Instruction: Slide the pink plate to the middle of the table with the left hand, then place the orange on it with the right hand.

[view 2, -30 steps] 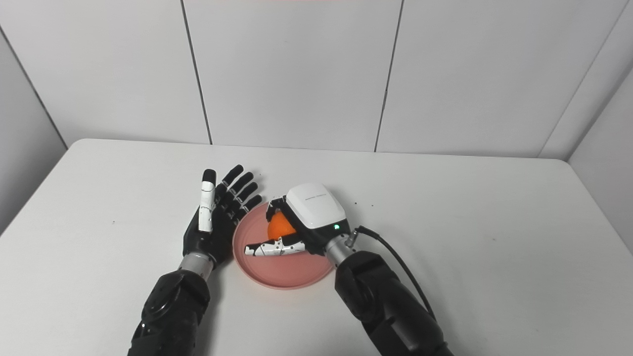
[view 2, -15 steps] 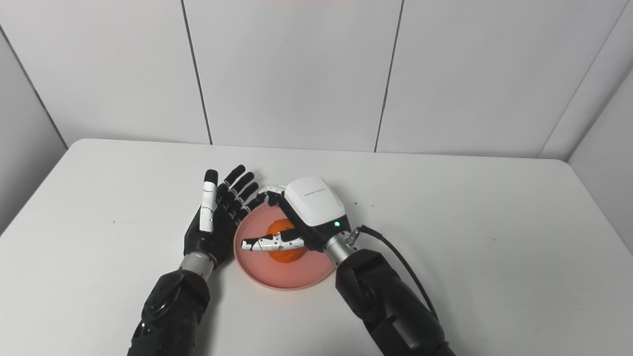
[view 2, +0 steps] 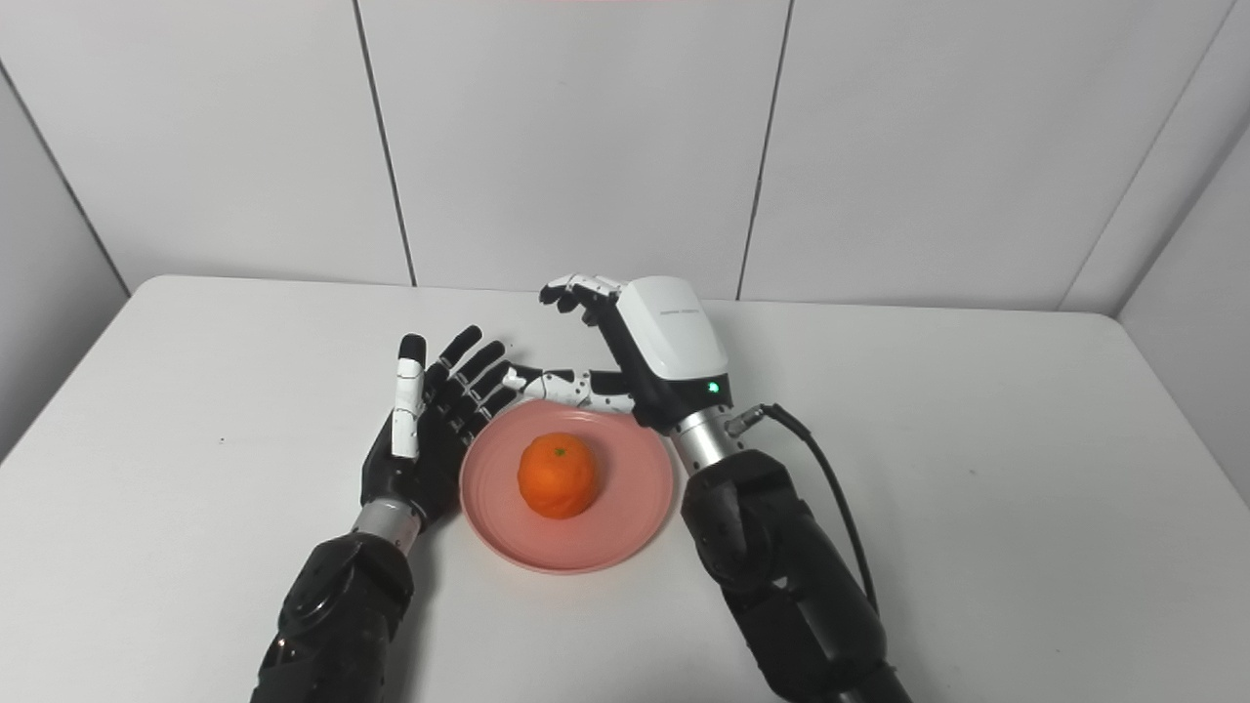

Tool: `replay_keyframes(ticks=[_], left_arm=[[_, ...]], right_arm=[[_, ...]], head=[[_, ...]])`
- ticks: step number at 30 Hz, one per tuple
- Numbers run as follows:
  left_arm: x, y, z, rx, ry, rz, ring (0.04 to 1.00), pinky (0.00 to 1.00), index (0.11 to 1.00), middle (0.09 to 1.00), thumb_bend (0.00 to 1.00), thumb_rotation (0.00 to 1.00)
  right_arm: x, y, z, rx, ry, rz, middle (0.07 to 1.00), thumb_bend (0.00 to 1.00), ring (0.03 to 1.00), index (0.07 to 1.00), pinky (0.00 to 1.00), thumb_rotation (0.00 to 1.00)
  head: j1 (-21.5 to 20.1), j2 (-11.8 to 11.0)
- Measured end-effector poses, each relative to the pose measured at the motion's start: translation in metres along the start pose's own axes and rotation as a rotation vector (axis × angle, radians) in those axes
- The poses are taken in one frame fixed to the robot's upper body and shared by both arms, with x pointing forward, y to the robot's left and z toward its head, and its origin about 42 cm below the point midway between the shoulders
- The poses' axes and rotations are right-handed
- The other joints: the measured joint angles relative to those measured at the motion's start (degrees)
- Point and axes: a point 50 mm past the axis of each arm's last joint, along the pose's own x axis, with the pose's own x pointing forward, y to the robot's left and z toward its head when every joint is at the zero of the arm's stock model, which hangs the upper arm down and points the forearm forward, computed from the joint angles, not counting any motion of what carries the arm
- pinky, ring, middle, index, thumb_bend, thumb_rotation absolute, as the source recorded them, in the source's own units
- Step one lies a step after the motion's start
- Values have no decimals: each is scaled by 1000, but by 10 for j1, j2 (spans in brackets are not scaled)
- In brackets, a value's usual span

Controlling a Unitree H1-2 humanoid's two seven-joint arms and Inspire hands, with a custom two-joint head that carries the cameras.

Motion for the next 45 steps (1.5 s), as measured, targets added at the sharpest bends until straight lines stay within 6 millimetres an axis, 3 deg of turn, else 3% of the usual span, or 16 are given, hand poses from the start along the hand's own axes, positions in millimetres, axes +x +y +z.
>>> replay_keyframes(ticks=[2,6,11,16,20,24,29,32,41,45], left_arm=[[0,-1,0,0,-3,1,864,870,822,841,836,758],[0,0,-1,50,-55,24,889,901,834,889,862,725],[0,5,-8,222,-161,66,919,966,867,913,859,734],[-1,14,-5,392,-236,110,969,999,908,938,853,768],[1,19,1,481,-275,149,989,998,926,959,794,794],[2,23,4,577,-295,206,971,951,943,956,777,819],[2,25,6,604,-292,243,971,921,953,970,784,804],[3,28,6,602,-274,255,934,847,959,967,790,790],[3,32,5,570,-217,263,997,991,983,993,798,823],[3,32,5,528,-211,250,1000,1000,989,1000,817,838]], right_arm=[[2,-5,-3,50,23,-39,651,778,557,661,442,1000],[4,-14,-9,177,76,-114,717,822,689,682,600,1000],[-1,-18,-21,465,181,-232,722,816,692,705,611,1000],[-29,-2,-34,754,332,-346,782,801,753,758,689,1000],[-53,10,-48,880,434,-396,816,812,800,807,785,1000],[-66,20,-60,917,492,-379,832,817,812,818,798,1000],[-99,44,-74,954,597,-343,822,818,824,809,808,1000],[-100,46,-75,967,592,-332,820,804,820,816,803,1000],[-104,46,-79,902,562,-259,852,781,843,847,856,1000],[-104,48,-79,893,556,-240,863,790,861,855,895,1000]], head=[[0,0],[0,1],[0,4],[-1,4],[-2,6],[-2,6],[1,8],[1,10],[-3,11],[-4,11]])
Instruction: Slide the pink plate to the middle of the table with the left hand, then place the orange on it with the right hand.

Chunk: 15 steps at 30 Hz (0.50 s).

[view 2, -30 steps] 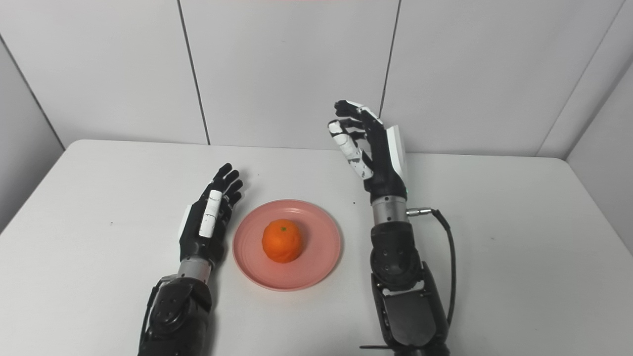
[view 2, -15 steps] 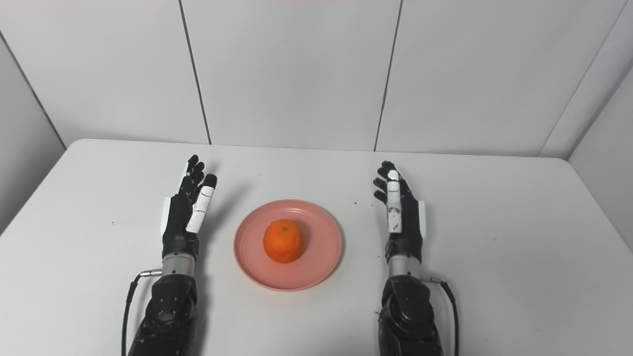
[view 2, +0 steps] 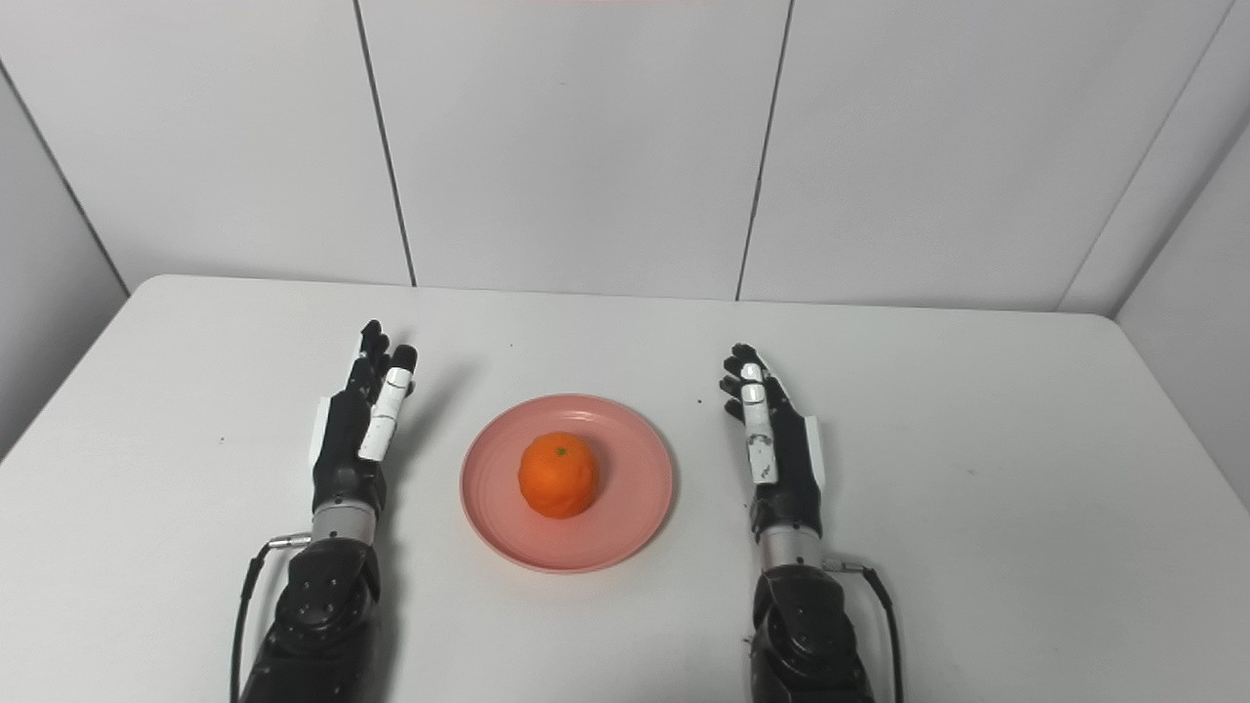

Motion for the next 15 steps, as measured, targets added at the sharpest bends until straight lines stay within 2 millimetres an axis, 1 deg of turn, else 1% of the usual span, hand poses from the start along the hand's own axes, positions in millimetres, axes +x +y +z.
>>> replay_keyframes(ticks=[1,3,6,10,15], left_arm=[[0,0,0,-10,2,-5,1000,1000,985,998,841,841],[0,-1,0,-18,3,-18,1000,1000,980,995,860,842],[-1,-3,-1,-31,6,-25,1000,1000,979,991,850,844],[-1,-5,-1,-30,6,-40,1000,1000,978,989,804,845],[-2,-6,-2,-28,17,-52,1000,1000,976,992,813,846]], right_arm=[[0,0,0,-6,-3,3,868,793,873,857,923,1000],[0,1,0,-21,-7,8,873,798,885,858,947,1000],[0,1,-1,-27,-10,9,879,801,894,860,951,1000],[0,1,-1,-29,-20,9,885,811,904,866,954,1000],[0,2,-1,-40,-22,11,890,827,900,870,953,1000]], head=[[0,0],[0,0],[0,0],[-1,1],[-1,1]])
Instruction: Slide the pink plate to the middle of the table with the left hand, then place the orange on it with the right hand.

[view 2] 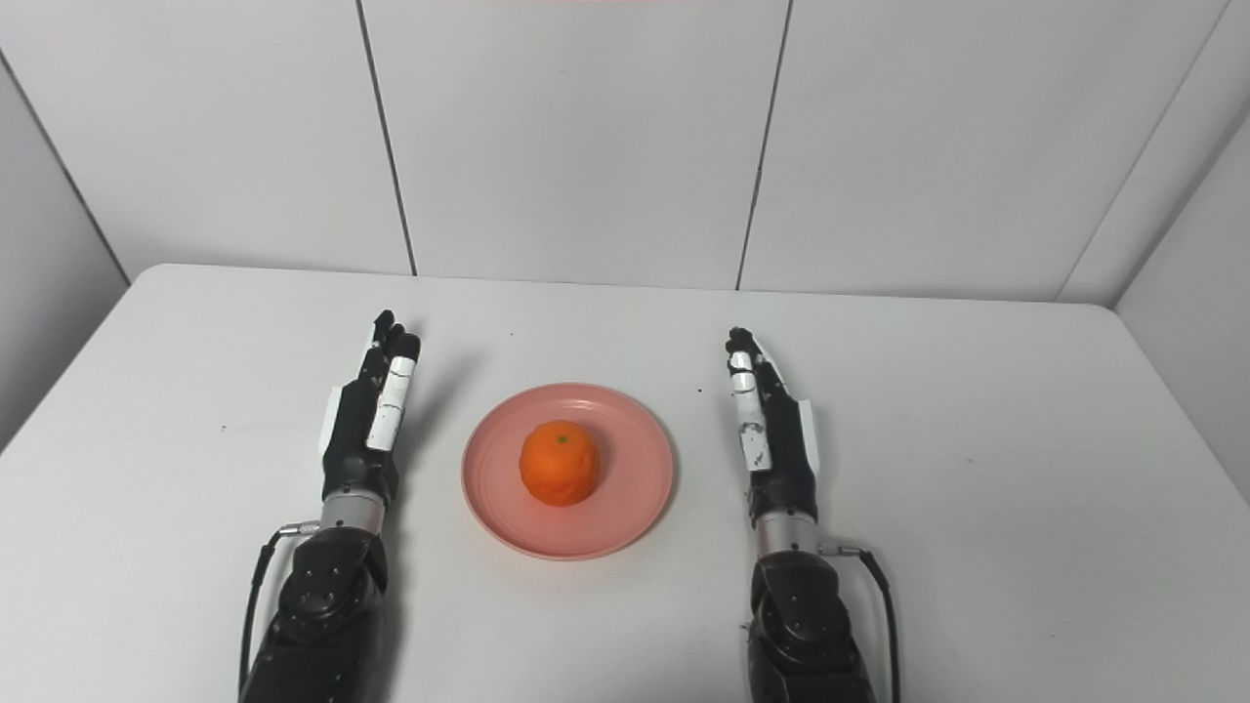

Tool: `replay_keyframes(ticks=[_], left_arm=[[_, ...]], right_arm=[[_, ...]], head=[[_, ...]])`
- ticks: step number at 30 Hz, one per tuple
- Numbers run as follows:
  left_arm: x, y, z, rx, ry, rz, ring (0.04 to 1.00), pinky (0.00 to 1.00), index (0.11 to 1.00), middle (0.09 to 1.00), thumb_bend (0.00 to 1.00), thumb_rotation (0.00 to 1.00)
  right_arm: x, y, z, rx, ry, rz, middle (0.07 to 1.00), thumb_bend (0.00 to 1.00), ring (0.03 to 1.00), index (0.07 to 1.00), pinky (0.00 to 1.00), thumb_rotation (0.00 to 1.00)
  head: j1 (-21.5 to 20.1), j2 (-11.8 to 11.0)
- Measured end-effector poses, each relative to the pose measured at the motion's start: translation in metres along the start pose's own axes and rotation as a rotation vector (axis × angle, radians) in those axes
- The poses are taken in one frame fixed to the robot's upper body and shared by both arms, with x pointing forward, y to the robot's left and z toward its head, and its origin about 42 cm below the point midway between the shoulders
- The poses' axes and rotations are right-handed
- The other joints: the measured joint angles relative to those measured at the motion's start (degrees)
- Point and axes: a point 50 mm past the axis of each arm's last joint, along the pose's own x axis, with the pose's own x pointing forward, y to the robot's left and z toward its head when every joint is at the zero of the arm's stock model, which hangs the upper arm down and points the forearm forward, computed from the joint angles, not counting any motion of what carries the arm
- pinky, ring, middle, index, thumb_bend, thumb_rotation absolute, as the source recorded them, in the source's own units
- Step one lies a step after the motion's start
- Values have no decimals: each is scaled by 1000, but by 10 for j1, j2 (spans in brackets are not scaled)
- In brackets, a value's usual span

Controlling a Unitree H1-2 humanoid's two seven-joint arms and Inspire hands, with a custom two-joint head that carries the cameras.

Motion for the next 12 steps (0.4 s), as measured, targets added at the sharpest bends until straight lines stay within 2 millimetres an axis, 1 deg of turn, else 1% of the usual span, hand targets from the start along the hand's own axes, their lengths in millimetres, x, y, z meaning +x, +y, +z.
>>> replay_keyframes(ticks=[6,10,12], left_arm=[[0,0,0,1,4,-1,993,996,961,985,826,847],[0,0,0,3,4,-2,986,982,956,978,817,850],[0,0,0,6,3,-4,985,983,956,976,811,845]], right_arm=[[0,-2,0,42,6,-16,892,812,896,873,956,1000],[0,-1,0,53,6,-21,897,812,897,873,949,1000],[-1,-2,0,68,8,-28,900,796,897,872,947,1000]], head=[[0,0],[0,0],[0,0]])
